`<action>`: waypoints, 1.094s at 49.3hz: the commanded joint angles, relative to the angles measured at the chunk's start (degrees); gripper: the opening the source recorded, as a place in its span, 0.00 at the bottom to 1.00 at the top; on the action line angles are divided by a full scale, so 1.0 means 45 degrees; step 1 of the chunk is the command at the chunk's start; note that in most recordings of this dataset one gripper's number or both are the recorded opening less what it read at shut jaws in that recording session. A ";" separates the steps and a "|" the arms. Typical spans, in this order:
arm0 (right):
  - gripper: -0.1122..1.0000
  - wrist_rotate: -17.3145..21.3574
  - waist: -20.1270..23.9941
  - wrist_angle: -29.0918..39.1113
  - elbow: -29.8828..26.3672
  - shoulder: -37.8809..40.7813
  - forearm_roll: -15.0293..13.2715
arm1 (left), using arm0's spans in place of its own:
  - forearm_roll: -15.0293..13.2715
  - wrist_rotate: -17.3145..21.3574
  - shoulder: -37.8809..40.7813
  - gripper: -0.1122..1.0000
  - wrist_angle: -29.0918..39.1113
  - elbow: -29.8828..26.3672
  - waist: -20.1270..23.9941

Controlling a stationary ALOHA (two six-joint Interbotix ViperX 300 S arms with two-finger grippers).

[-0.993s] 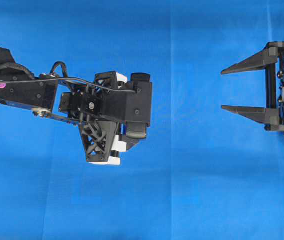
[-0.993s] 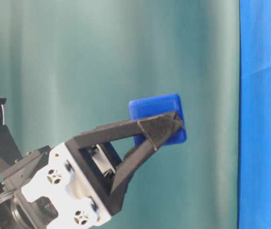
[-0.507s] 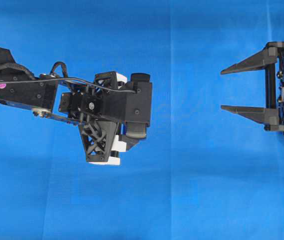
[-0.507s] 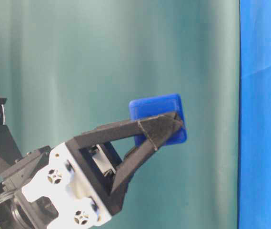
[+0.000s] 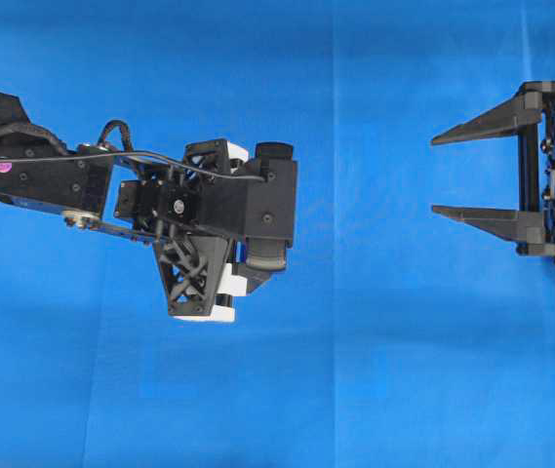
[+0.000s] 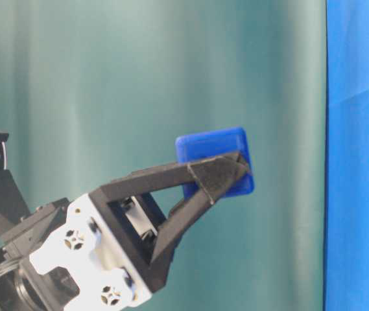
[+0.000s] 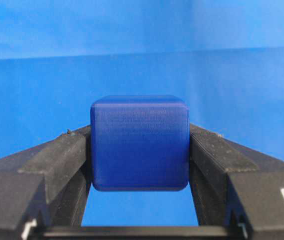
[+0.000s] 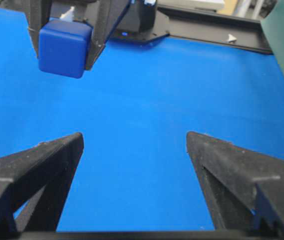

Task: Handover the blue block to the right arm after grasping it with the left arm, then place it in the designated position.
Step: 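Lift the cube and rotate the left gripper to present it rightward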

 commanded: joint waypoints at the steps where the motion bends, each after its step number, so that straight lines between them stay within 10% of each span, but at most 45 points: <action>1: 0.98 0.0020 -0.0020 -0.0098 -0.0313 0.0039 0.0039 | 0.0020 -0.0020 -0.0391 0.54 -0.0078 -0.0293 0.0020; 54: 0.98 0.0020 0.0000 -0.0078 -0.0352 0.0039 0.0020 | 0.0039 -0.0039 -0.0508 0.54 -0.0352 -0.0137 0.0000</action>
